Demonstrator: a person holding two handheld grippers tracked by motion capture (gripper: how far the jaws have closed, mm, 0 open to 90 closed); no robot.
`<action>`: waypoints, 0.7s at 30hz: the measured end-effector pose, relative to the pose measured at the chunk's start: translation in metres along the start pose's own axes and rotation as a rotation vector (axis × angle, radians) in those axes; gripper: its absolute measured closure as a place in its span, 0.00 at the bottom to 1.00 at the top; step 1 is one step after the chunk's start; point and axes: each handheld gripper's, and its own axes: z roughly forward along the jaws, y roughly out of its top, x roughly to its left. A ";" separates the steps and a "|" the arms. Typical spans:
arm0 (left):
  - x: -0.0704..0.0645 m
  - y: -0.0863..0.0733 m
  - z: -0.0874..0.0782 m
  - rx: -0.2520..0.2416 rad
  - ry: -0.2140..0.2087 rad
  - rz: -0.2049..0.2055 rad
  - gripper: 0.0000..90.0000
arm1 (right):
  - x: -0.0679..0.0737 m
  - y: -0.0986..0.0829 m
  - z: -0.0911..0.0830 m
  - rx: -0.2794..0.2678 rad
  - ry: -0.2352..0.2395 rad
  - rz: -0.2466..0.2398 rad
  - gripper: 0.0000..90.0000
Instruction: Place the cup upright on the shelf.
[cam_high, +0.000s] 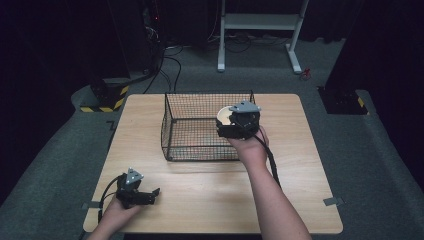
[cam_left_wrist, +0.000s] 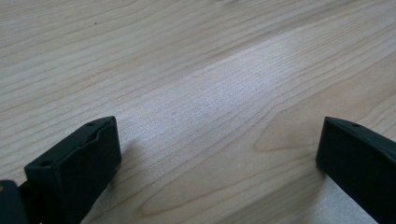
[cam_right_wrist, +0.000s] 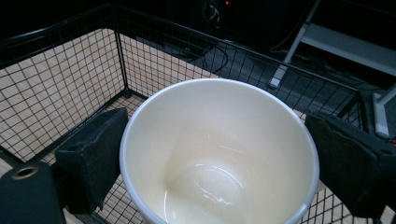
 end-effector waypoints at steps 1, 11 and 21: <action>0.000 0.000 0.000 0.000 0.000 0.000 0.00 | 0.000 0.001 0.003 0.005 0.000 -0.004 0.11; 0.000 0.000 0.000 0.000 -0.003 0.003 0.00 | 0.002 0.005 0.040 0.097 -0.006 0.003 0.11; 0.000 0.000 0.000 0.000 -0.004 0.005 0.00 | 0.005 0.009 0.074 0.204 -0.008 -0.015 0.11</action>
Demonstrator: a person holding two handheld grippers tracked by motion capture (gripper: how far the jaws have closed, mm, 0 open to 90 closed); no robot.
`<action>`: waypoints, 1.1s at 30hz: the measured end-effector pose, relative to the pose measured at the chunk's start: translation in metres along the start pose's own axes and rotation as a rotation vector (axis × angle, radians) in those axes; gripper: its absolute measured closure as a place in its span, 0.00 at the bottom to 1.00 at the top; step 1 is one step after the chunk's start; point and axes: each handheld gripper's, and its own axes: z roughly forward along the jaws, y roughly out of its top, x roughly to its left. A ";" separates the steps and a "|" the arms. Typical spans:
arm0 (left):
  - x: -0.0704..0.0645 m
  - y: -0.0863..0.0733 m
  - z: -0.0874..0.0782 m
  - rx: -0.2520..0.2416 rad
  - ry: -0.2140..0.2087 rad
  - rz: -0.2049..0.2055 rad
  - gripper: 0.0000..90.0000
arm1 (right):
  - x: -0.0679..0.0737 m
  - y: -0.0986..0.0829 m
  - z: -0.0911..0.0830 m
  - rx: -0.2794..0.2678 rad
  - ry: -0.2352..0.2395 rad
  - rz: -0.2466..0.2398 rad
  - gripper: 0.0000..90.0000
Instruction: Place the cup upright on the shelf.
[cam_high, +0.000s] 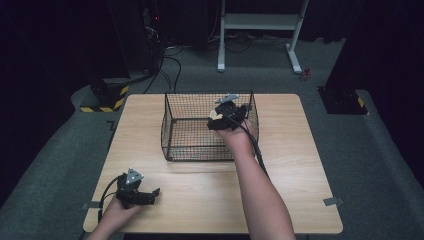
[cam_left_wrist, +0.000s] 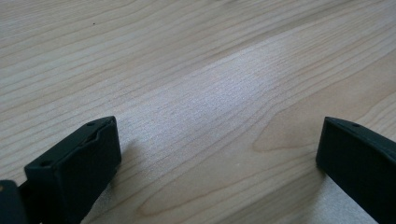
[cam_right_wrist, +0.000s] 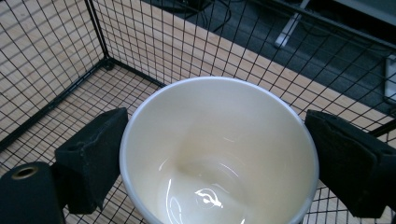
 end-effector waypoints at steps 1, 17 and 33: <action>0.000 0.000 0.000 0.000 0.000 0.000 0.00 | 0.001 0.001 0.003 0.013 0.002 0.001 0.11; 0.000 0.000 0.000 -0.001 -0.003 0.001 0.00 | 0.008 0.012 0.025 0.135 0.037 0.001 0.10; 0.000 0.000 0.000 0.001 -0.003 0.006 0.01 | 0.009 0.008 0.041 0.210 0.041 0.013 0.10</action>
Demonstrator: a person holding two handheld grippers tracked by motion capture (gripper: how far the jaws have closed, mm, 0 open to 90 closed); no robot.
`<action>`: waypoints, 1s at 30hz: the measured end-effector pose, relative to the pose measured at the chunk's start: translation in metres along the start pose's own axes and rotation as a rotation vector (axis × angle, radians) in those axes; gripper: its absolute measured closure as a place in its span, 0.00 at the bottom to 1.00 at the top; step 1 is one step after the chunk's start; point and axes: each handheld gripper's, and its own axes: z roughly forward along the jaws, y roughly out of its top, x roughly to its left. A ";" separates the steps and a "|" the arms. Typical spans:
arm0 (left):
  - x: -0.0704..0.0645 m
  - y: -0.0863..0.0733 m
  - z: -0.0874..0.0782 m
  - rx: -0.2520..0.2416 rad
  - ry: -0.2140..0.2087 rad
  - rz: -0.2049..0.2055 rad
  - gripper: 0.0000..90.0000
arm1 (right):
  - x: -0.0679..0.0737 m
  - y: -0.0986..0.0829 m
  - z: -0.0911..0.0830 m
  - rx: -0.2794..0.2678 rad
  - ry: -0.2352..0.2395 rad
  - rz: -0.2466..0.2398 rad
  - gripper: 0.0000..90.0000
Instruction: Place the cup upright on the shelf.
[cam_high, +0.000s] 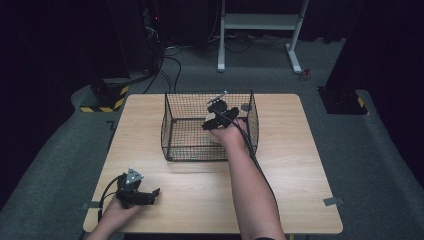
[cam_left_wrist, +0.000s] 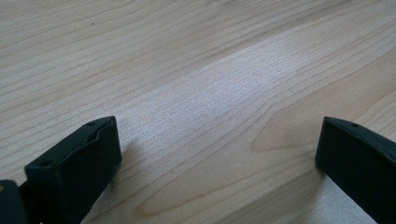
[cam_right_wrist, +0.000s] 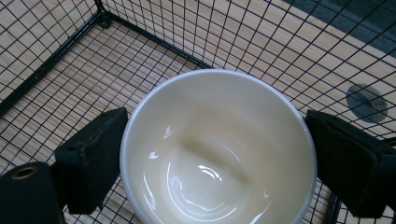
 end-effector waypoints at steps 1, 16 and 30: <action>0.000 0.000 0.000 0.000 0.000 0.000 0.01 | 0.000 0.000 0.001 0.000 0.001 -0.003 0.10; 0.000 0.000 0.000 0.000 0.000 0.001 0.01 | 0.006 0.002 0.009 0.027 0.001 -0.019 0.10; 0.000 0.000 0.000 0.000 0.000 0.001 0.01 | 0.004 0.001 0.011 0.055 0.034 0.010 0.10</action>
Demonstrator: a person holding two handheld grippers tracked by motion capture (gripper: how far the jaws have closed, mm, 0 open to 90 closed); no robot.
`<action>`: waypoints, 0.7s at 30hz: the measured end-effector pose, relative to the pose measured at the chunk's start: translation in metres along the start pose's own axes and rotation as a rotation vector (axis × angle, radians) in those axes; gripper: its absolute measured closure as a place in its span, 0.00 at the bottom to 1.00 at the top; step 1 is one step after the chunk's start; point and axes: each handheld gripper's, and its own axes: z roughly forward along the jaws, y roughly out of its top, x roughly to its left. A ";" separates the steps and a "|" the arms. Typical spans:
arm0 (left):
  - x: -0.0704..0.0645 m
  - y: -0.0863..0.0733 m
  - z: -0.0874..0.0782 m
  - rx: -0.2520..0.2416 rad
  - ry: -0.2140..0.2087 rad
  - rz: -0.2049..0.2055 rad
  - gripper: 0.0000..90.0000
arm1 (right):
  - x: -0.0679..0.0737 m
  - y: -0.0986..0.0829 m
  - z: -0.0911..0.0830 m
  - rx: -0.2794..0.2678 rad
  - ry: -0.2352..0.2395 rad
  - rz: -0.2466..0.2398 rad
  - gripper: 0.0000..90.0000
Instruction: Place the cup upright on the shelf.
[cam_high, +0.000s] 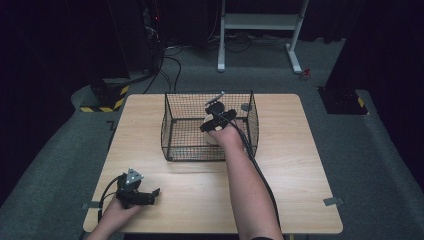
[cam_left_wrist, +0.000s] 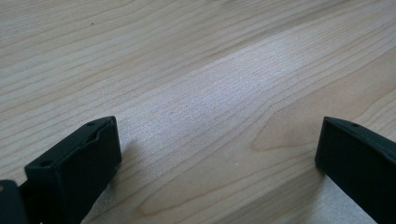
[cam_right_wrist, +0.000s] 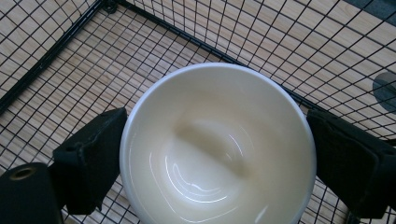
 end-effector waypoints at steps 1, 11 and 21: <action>0.000 0.000 0.000 0.000 0.000 0.000 0.01 | 0.000 0.000 0.000 0.002 0.004 0.001 0.10; 0.000 0.000 0.000 0.000 -0.001 0.001 0.00 | -0.003 -0.001 -0.003 -0.004 0.012 -0.017 0.09; 0.000 0.000 0.000 0.000 -0.001 0.001 0.00 | -0.005 -0.004 -0.017 -0.063 0.025 -0.008 0.09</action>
